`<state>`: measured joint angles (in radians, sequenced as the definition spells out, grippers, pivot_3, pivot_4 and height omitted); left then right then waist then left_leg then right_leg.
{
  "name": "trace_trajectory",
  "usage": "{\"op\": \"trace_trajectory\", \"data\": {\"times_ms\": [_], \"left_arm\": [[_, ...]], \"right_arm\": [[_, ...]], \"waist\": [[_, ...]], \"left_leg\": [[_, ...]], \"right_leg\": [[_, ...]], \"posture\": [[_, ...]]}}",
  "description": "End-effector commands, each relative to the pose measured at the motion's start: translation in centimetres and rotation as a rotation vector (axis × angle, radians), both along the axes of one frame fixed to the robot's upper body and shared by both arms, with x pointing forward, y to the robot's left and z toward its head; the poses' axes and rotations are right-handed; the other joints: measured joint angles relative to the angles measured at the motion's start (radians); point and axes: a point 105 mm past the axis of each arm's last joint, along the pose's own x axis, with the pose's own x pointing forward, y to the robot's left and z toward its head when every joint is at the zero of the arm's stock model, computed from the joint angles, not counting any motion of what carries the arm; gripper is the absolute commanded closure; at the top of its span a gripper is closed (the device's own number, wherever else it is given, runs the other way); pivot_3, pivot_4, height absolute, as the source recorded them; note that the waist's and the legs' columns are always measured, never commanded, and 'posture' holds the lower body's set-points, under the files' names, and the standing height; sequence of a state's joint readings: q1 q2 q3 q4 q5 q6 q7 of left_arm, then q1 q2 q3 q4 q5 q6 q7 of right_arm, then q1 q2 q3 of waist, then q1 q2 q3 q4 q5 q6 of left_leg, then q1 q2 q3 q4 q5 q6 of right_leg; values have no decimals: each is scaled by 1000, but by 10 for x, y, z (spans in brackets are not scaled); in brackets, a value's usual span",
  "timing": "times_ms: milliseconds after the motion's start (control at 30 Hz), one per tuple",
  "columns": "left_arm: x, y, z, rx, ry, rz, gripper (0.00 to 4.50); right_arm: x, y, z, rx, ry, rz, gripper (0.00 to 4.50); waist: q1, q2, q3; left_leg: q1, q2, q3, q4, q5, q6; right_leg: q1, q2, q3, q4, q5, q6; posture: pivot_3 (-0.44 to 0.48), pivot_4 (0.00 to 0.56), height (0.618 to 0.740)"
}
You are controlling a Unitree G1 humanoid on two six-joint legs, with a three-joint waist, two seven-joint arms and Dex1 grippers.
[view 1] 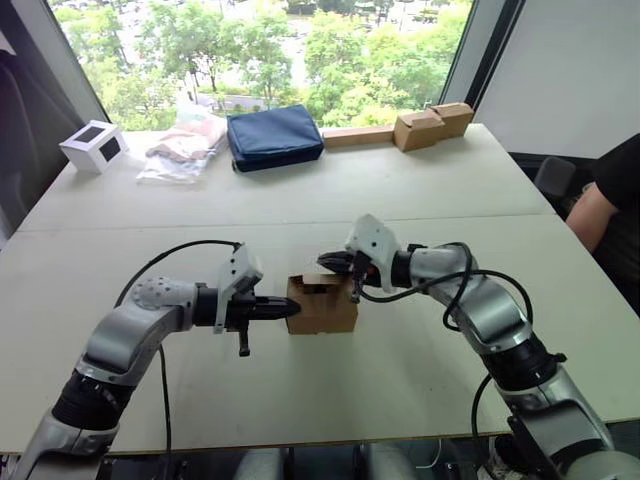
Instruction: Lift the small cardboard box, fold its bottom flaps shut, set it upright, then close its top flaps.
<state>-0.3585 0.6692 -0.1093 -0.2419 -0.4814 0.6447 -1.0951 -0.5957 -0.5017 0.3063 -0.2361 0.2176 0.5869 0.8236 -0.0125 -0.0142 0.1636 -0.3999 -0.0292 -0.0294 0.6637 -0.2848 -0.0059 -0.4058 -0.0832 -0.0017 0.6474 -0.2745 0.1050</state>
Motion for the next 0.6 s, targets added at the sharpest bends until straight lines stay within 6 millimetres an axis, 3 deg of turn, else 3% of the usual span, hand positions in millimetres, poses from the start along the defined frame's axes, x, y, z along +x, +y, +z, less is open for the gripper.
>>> {"op": "trace_trajectory", "data": {"times_ms": [33, 267, 433, 600], "left_arm": [[-1, -1, 7, 1, -25, -6, 4500], [3, 7, 31, -67, -38, -1, 4500], [16, 9, 49, -159, -49, 51, 4500], [28, -2, 42, -163, -58, 78, 4500]], "right_arm": [[-11, 3, 7, 9, -19, 34, 4427], [-16, 5, -3, -19, -3, 35, 4427], [-16, 4, -6, -30, -5, 29, 4427], [-16, 5, -5, -27, -10, 27, 4427]], "waist": [[0, 0, 0], [0, 0, 0], [2, 0, 0], [1, 0, 0]], "left_leg": [[0, 0, 0, 0, 0, 0], [0, 0, 0, 0, 0, 0], [0, 0, 0, 0, 0, 0], [0, 0, 0, 0, 0, 0]], "right_leg": [[0, 0, 0, 0, 0, 0], [0, 0, 0, 0, 0, 0], [0, 1, 0, 0, 0, 0], [0, 1, 0, 0, 0, 0]], "posture": [[0, 150, 737], [0, 150, 737], [0, 150, 737], [0, 150, 737]]}}
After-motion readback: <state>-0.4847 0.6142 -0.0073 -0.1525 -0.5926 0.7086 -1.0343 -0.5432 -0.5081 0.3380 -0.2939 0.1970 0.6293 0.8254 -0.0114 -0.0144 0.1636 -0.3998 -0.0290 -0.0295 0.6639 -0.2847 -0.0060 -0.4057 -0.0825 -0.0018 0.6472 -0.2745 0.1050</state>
